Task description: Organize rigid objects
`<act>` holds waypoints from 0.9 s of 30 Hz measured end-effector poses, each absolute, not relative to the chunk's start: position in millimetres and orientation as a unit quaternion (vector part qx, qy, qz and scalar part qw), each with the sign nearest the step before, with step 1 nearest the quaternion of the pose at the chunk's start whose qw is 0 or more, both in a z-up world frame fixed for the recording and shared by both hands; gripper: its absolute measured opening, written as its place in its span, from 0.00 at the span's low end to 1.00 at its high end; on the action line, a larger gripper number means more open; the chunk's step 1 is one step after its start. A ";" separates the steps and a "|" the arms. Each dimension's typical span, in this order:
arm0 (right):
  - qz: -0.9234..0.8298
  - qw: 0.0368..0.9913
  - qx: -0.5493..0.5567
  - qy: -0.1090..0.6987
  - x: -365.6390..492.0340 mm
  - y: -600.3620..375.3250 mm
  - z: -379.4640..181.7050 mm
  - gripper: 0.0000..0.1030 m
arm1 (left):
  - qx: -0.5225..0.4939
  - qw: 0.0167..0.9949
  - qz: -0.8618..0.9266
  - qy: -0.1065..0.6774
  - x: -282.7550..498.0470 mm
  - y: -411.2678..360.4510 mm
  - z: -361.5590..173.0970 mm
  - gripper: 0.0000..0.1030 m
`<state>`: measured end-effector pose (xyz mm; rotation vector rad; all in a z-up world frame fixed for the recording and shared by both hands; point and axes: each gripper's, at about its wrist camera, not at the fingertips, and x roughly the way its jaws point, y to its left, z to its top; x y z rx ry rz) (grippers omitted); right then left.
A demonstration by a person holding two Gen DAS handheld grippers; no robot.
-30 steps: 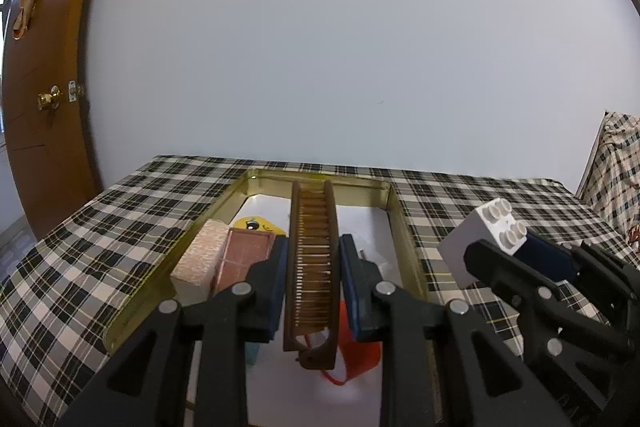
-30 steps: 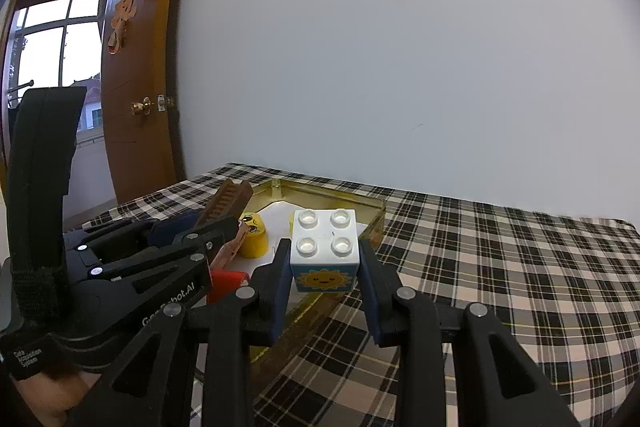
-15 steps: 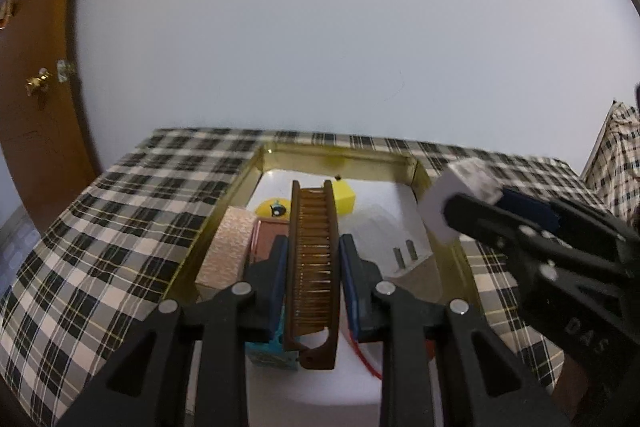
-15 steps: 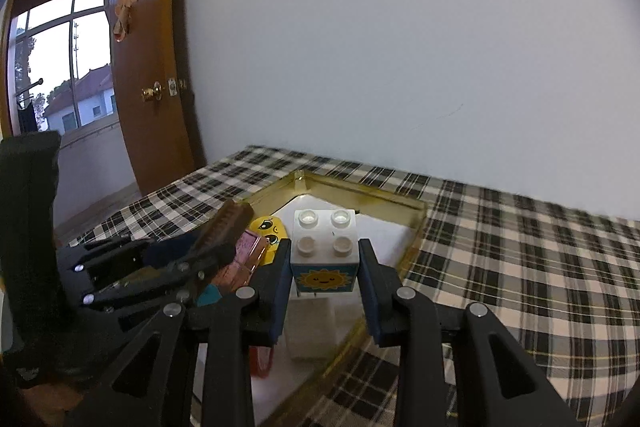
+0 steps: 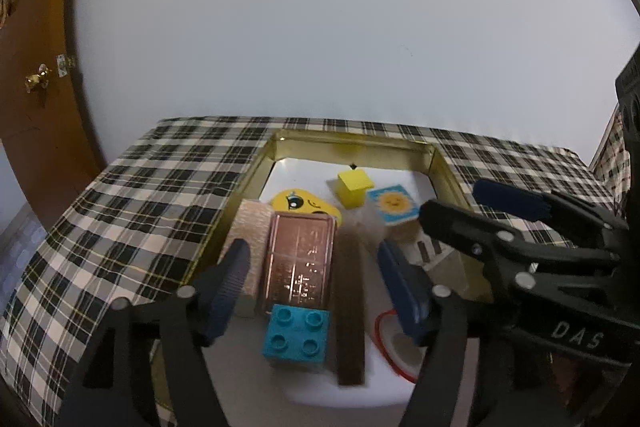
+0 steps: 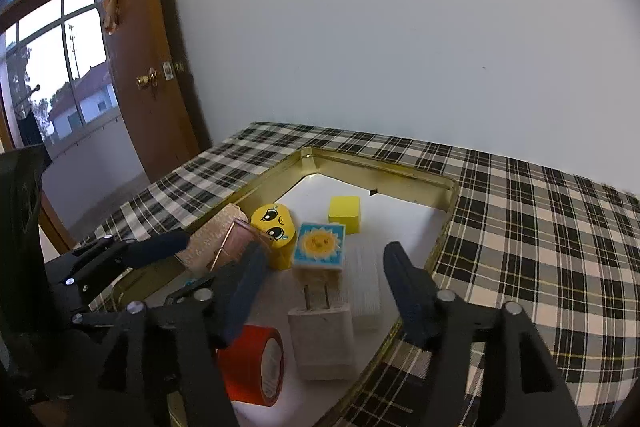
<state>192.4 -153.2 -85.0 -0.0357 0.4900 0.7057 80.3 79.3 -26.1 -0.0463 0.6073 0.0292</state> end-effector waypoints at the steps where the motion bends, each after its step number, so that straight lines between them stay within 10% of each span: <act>1: 0.341 0.910 -0.016 0.235 191.4 -154.7 -84.5 0.65 | -0.022 0.955 0.015 0.296 78.8 78.6 -24.7 0.71; 5: 0.331 0.917 -0.009 0.223 185.5 -166.0 -80.8 0.72 | -0.010 0.959 0.047 0.280 70.3 76.8 -17.8 0.99; 27: 0.326 0.932 -0.018 0.161 136.9 -187.5 -56.1 0.83 | -0.038 0.957 0.104 0.269 43.1 103.4 7.9 1.00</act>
